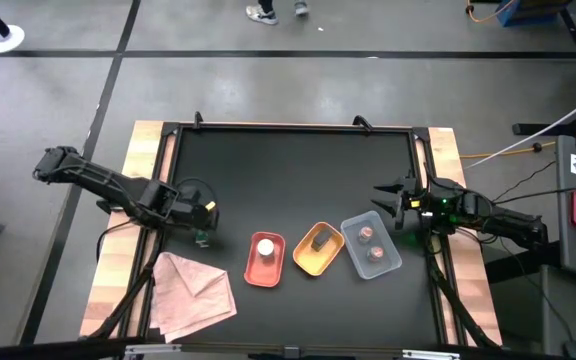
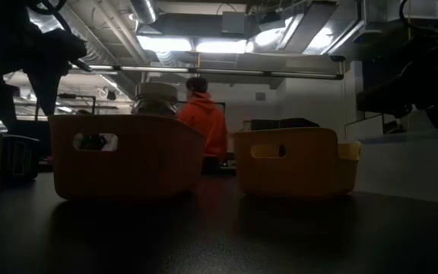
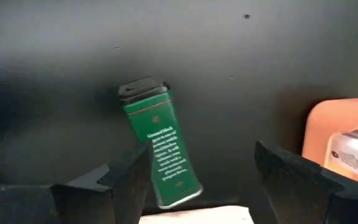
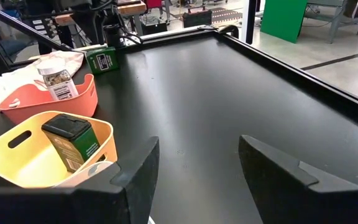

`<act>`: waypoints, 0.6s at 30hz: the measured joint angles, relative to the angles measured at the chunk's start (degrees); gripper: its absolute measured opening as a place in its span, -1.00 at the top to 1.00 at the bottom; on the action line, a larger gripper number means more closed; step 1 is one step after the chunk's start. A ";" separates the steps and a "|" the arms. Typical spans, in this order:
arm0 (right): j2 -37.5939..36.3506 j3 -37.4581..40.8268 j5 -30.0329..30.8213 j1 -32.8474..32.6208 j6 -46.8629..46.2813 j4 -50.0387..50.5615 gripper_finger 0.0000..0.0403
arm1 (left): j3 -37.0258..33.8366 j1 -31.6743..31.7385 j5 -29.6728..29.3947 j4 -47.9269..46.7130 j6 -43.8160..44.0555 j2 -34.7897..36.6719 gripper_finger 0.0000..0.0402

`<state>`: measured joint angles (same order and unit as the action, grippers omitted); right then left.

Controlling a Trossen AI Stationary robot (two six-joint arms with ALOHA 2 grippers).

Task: Sort spices by type
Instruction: Put the black spice can into the yellow bin

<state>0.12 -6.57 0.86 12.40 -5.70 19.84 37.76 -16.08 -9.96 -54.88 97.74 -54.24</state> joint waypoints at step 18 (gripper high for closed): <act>0.00 0.00 0.00 0.01 -0.02 0.00 -0.10 | -0.02 0.00 -0.09 -2.57 0.79 -9.46 -0.32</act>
<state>0.12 -6.57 0.86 12.40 -5.72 19.84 37.74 -16.08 -10.04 -57.45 98.53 -63.70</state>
